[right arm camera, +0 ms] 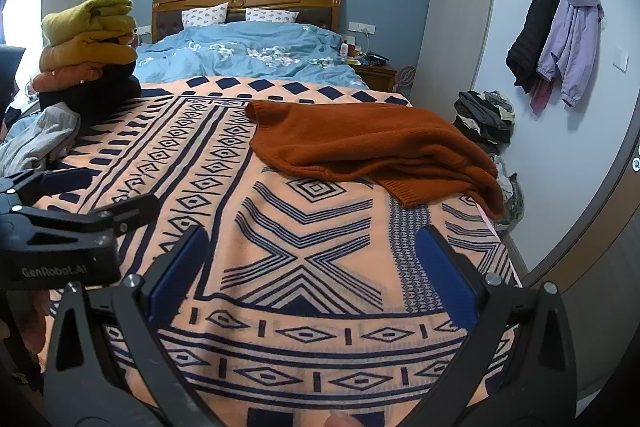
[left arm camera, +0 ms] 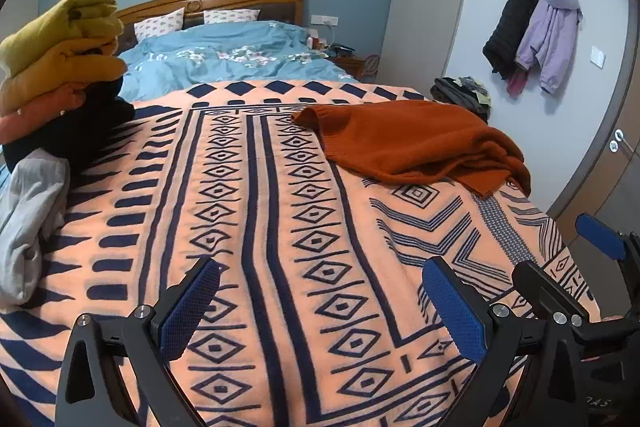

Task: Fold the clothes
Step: 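Move both tools toward the rust-orange sweater on the bed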

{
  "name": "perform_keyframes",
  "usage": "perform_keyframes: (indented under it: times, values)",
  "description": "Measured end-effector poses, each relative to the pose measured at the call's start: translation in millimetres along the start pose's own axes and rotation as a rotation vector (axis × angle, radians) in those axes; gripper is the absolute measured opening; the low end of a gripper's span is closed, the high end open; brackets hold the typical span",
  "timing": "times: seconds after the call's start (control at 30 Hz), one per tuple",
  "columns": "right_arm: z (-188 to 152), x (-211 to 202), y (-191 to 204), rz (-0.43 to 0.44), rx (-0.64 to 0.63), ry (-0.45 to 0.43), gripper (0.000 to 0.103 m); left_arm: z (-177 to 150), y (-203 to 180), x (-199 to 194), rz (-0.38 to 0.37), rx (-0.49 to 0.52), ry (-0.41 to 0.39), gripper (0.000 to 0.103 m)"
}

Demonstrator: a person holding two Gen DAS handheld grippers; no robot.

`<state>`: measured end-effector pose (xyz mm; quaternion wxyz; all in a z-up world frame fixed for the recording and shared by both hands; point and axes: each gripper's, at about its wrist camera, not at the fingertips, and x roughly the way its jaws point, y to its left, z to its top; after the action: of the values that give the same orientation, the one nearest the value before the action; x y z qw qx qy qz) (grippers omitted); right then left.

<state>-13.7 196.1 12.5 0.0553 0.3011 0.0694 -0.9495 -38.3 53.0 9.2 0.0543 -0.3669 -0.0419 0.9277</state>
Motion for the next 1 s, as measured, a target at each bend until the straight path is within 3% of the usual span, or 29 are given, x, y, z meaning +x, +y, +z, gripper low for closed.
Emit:
perform_keyframes:
  times: [0.23, 1.0]
  values:
    - [1.2, 6.2, -7.0, -0.032, -0.012, 0.005, 0.103, 2.6, -7.0, 5.6, 0.005, 0.012, 0.002, 0.103]
    - [4.6, 31.2, -29.5, -0.004, 0.024, 0.018, 0.103, 13.4, -17.1, 27.7, 0.027, 0.04, 0.009, 0.103]
